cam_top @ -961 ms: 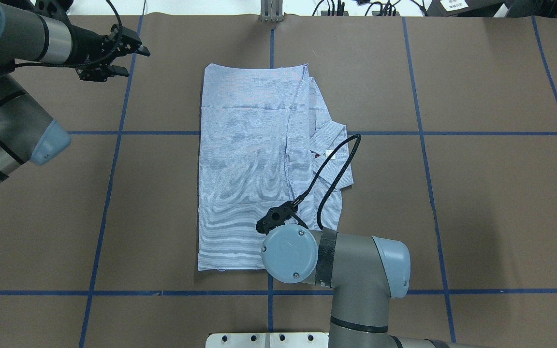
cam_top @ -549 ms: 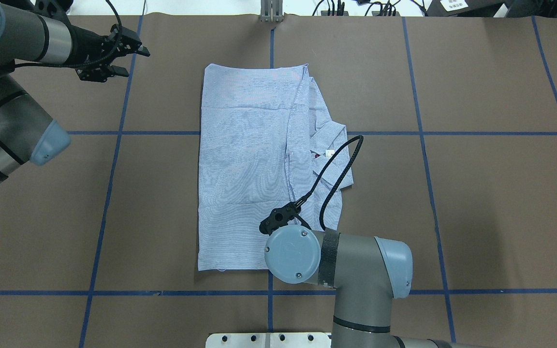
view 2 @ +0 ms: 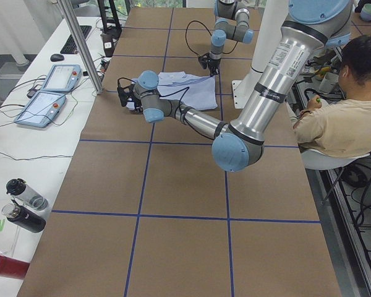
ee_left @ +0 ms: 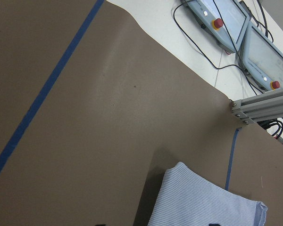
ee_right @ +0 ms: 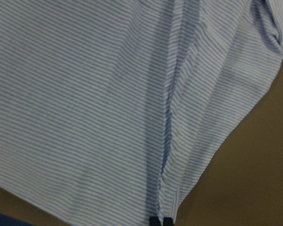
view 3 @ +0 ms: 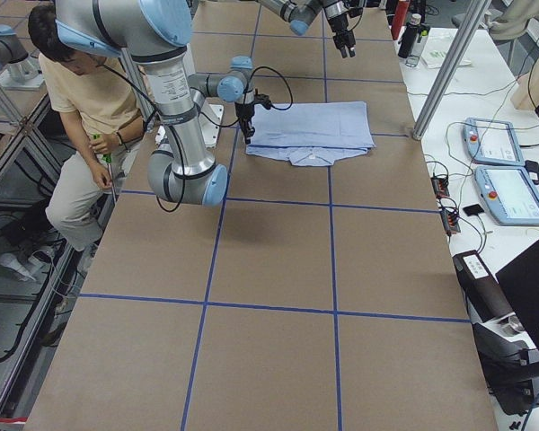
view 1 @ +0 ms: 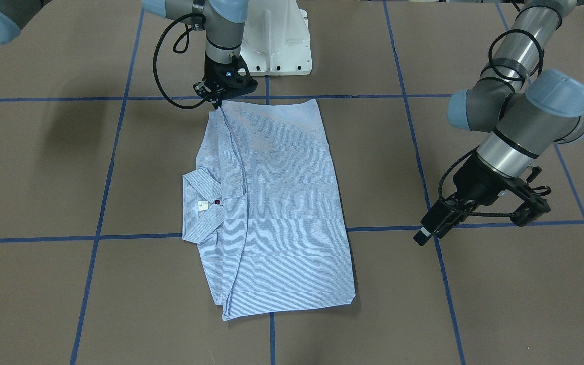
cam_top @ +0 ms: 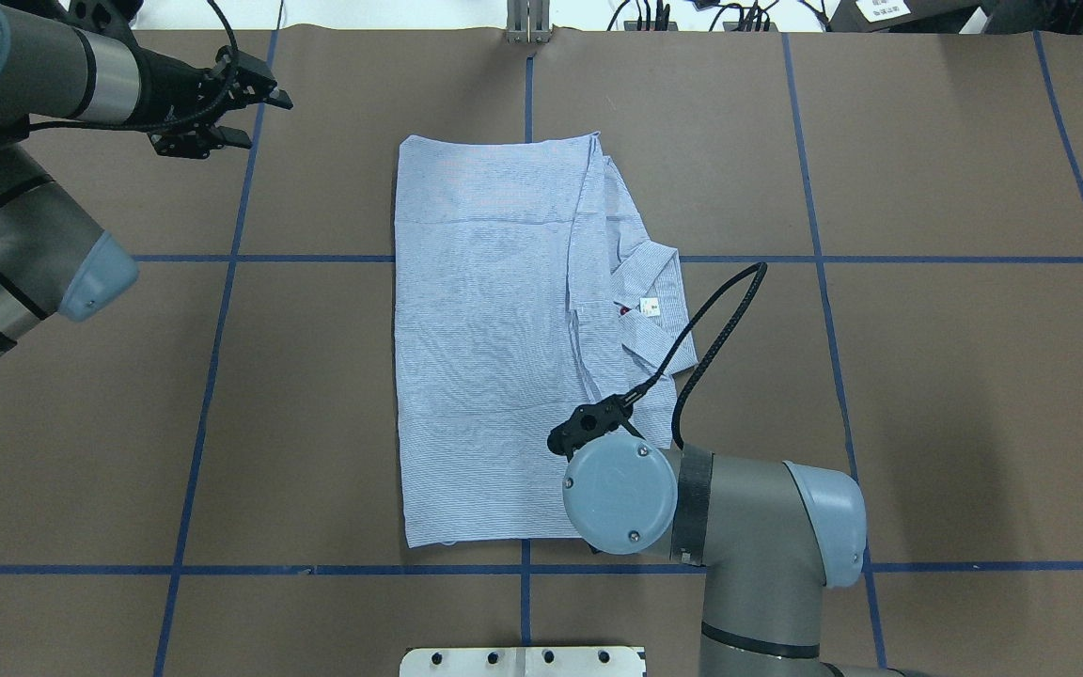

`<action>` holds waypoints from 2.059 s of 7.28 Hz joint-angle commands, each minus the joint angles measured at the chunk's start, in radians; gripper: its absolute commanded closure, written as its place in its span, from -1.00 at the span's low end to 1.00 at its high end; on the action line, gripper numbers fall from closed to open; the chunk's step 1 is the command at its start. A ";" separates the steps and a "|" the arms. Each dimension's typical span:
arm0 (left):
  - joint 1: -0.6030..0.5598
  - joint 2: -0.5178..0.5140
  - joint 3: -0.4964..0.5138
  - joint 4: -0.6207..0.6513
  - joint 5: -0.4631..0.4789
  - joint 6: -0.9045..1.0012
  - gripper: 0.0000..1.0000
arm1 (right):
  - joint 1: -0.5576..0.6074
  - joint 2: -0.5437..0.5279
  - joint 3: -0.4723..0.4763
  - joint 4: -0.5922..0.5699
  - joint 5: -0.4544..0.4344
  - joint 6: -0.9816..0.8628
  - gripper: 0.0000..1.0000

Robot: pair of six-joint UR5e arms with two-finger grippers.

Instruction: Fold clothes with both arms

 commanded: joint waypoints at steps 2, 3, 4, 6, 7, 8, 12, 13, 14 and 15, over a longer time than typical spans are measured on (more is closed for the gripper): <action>0.000 -0.003 -0.001 0.000 0.001 -0.004 -0.57 | -0.012 -0.030 0.006 0.009 0.000 0.120 -0.99; 0.000 -0.003 -0.001 0.000 0.003 -0.012 -0.57 | 0.004 -0.030 0.008 0.009 0.003 0.117 -1.00; 0.000 -0.003 -0.001 0.000 0.001 -0.013 -0.57 | 0.024 -0.026 0.005 0.009 0.003 0.101 -1.00; 0.000 -0.005 -0.002 0.000 0.001 -0.018 -0.57 | 0.044 -0.022 -0.018 0.009 0.001 0.079 -1.00; 0.000 -0.003 -0.002 0.000 0.001 -0.017 -0.57 | 0.047 -0.022 -0.027 0.009 0.001 0.077 -1.00; 0.000 -0.002 -0.002 0.000 0.000 -0.017 -0.57 | 0.052 -0.022 -0.034 0.011 0.000 0.075 -1.00; -0.005 0.000 -0.004 0.000 -0.003 -0.017 -0.56 | 0.113 -0.057 -0.043 0.009 0.009 -0.005 -1.00; -0.005 0.000 -0.004 0.000 -0.003 -0.017 -0.55 | 0.121 -0.108 0.003 0.009 0.009 -0.014 -1.00; -0.006 0.000 -0.005 0.000 -0.003 -0.017 -0.55 | 0.126 -0.142 0.029 0.009 0.009 -0.046 -1.00; -0.008 0.000 -0.008 0.000 -0.003 -0.017 -0.55 | 0.138 -0.142 0.029 0.009 0.009 -0.047 -1.00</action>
